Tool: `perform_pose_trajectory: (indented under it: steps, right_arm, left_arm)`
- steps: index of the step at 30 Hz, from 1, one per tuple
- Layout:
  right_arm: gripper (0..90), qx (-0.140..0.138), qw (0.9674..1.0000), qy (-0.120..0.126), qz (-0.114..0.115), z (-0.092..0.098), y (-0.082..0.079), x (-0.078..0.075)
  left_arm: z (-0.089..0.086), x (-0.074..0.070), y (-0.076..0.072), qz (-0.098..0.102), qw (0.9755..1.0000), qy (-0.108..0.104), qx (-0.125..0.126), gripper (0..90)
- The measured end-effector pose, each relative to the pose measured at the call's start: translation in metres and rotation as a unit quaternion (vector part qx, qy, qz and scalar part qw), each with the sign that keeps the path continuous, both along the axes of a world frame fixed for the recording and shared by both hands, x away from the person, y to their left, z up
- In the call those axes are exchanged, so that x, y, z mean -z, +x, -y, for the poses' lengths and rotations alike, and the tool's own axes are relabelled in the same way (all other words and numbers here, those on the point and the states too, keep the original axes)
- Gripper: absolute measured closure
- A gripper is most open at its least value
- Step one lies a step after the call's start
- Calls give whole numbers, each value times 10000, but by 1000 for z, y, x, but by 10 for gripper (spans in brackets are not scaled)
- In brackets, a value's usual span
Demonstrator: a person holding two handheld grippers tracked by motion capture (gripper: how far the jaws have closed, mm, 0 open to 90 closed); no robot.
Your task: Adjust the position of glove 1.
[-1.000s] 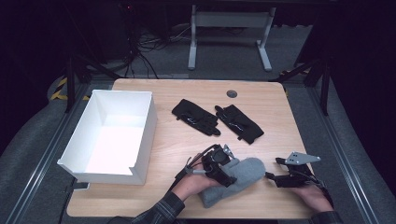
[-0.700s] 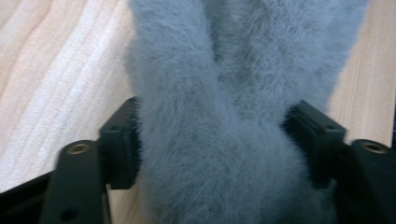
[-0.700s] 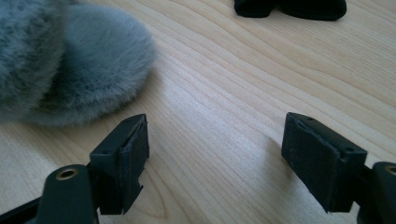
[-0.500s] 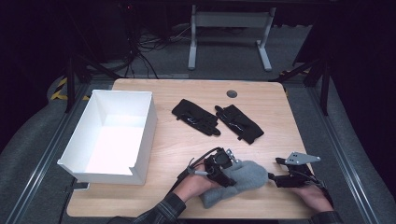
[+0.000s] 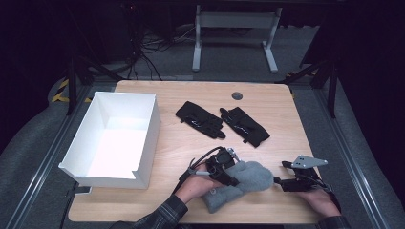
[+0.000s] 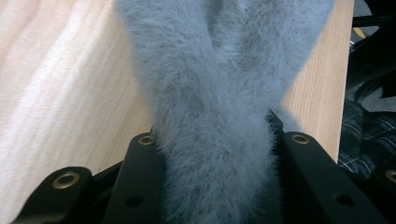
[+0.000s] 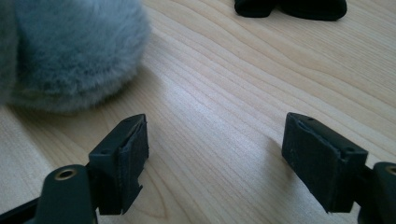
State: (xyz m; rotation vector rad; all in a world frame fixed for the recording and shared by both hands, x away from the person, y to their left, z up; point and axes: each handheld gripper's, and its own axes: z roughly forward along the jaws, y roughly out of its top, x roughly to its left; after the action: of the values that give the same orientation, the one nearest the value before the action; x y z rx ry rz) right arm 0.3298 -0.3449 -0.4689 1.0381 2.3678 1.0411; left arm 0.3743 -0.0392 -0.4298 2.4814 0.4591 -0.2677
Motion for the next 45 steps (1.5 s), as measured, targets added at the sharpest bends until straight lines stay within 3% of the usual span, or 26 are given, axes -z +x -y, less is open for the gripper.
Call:
perform_pose_trajectory:
  steps: [11,24,34,45]
  right_arm:
    - [205,0,10000,-20,-14,0,0,0]
    - [163,44,10000,-43,-43,-1,1,0]
    - [162,47,10000,-40,-51,-1,1,0]
    - [159,43,10000,-41,-52,-1,1,0]
  left_arm:
    - [-17,-27,10,186,9991,-196,-321,659]
    - [-40,-73,21,481,9961,-311,-665,657]
    - [-66,-113,28,708,9907,-345,-1111,656]
    - [-103,-157,38,975,9823,-315,-1565,656]
